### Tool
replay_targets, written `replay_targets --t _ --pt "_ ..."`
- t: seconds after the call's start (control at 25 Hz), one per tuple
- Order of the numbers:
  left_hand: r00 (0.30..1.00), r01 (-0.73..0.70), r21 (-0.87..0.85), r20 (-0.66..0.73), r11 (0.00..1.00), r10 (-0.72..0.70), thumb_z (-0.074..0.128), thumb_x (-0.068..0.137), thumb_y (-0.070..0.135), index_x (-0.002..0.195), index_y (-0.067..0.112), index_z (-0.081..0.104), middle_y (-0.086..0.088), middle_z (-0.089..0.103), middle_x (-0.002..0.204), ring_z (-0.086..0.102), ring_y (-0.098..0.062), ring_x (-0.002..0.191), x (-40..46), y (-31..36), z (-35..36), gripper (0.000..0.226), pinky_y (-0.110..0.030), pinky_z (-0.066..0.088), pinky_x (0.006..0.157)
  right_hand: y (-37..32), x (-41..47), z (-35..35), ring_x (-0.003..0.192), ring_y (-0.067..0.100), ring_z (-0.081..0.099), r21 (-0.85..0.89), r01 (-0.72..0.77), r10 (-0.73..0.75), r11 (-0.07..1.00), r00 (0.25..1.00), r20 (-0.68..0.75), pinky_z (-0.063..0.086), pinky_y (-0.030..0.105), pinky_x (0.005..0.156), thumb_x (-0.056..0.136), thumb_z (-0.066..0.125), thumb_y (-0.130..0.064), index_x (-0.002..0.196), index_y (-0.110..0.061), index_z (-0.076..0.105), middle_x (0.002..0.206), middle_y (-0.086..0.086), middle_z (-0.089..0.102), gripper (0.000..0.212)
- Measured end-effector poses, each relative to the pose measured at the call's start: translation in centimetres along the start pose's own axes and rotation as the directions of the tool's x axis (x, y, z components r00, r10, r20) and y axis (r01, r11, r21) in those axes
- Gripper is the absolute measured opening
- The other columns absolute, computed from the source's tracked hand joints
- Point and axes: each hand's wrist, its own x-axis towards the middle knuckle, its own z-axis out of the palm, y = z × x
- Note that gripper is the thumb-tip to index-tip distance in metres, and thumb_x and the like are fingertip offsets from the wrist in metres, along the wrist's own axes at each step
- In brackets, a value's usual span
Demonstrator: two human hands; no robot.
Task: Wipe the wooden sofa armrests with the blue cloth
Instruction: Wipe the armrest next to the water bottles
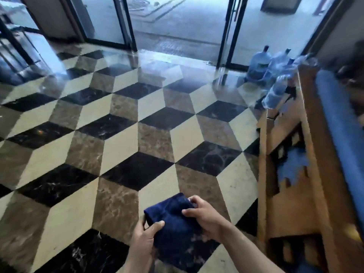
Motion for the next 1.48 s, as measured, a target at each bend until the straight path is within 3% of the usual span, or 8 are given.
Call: replay_targets --t 0.16,0.4,0.6,0.68,0.84,1.04,1.28,1.48 --pt "0.971 0.028 0.281 0.219 0.959 -0.093 0.052 0.084 -0.028 0.112 0.006 0.068 -0.013 0.081 0.08 0.077 -0.024 0.066 15.1 7.0 2.8 0.046 -0.029 0.061 0.052 -7.2 6.8 -0.7 0.099 0.027 0.074 0.079 0.088 -0.062 0.993 0.958 -0.281 0.059 0.043 0.095 0.088 0.07 -0.001 0.116 -0.012 0.064 0.111 0.012 0.077 0.03" --pt "0.912 -0.025 0.52 0.361 0.854 -0.193 0.062 0.08 -0.03 0.132 -0.007 0.057 -0.016 0.076 0.092 0.07 -0.022 0.08 28.3 16.3 13.6 0.057 -0.015 0.058 0.058 -16.9 13.8 -4.4 0.109 0.021 0.072 0.129 0.195 -0.102 0.972 0.849 -0.519 0.057 0.037 0.099 0.086 0.069 0.006 0.131 -0.018 0.06 0.117 0.007 0.075 0.052" --pt "0.815 -0.034 0.594 0.481 0.804 -0.322 0.065 0.091 -0.011 0.132 -0.002 0.06 -0.025 0.072 0.116 0.067 -0.041 0.109 38.4 18.9 29.4 0.042 -0.054 0.053 0.101 -23.3 21.4 -13.5 0.105 0.032 0.073 0.295 0.441 -0.072 0.847 0.646 -0.76 0.062 0.047 0.089 0.093 0.072 -0.008 0.125 -0.02 0.063 0.116 0.014 0.075 0.035" --pt "0.827 -0.106 0.626 0.487 0.773 -0.281 0.063 0.092 -0.011 0.127 0.004 0.064 -0.026 0.073 0.117 0.068 -0.045 0.109 42.3 19.2 36.2 0.037 -0.059 0.054 0.099 -26.5 25.2 -18.9 0.109 0.031 0.071 0.316 0.461 -0.024 0.829 0.594 -0.804 0.059 0.047 0.095 0.094 0.071 -0.01 0.128 -0.01 0.061 0.121 0.015 0.072 0.035" --pt "0.794 -0.248 0.679 0.551 0.691 -0.257 0.059 0.084 -0.023 0.107 0.017 0.071 -0.021 0.077 0.101 0.074 -0.035 0.088 47.9 22.6 47.3 0.047 -0.04 0.06 0.066 -34.6 29.7 -26.8 0.099 0.033 0.073 0.439 0.43 0.036 0.789 0.681 -0.732 0.059 0.043 0.087 0.094 0.072 -0.021 0.115 0.003 0.07 0.115 0.026 0.074 0.032" --pt "0.767 -0.289 0.663 0.592 0.69 -0.248 0.072 0.079 0.008 0.108 0.031 0.073 -0.007 0.08 0.104 0.078 -0.027 0.096 55.4 26.6 59.7 0.037 -0.036 0.062 0.071 -45.1 35.5 -36.1 0.108 0.039 0.072 0.526 0.393 0.089 0.755 0.732 -0.675 0.061 0.049 0.089 0.098 0.067 -0.015 0.122 0.003 0.062 0.117 0.024 0.074 0.03" --pt "0.822 -0.078 0.687 0.455 0.723 -0.343 0.079 0.088 0.027 0.106 0.006 0.073 -0.018 0.081 0.096 0.079 -0.04 0.082 69.1 27.2 75.2 0.028 -0.045 0.064 0.056 -55.6 45.7 -48.9 0.112 0.029 0.07 0.347 0.56 0.024 0.752 0.503 -0.864 0.057 0.048 0.099 0.099 0.065 -0.014 0.122 -0.009 0.061 0.121 0.012 0.072 0.024" --pt "0.662 0.041 0.793 0.434 0.608 -0.611 0.075 0.091 0.015 0.108 -0.003 0.072 -0.032 0.076 0.102 0.074 -0.053 0.087 76.7 28.4 88.8 0.025 -0.058 0.061 0.058 -63.7 49.2 -58.8 0.103 0.019 0.073 0.195 0.549 0.046 0.813 0.274 -0.961 0.06 0.029 0.086 0.096 0.07 -0.025 0.11 -0.014 0.068 0.108 0.005 0.077 0.018"
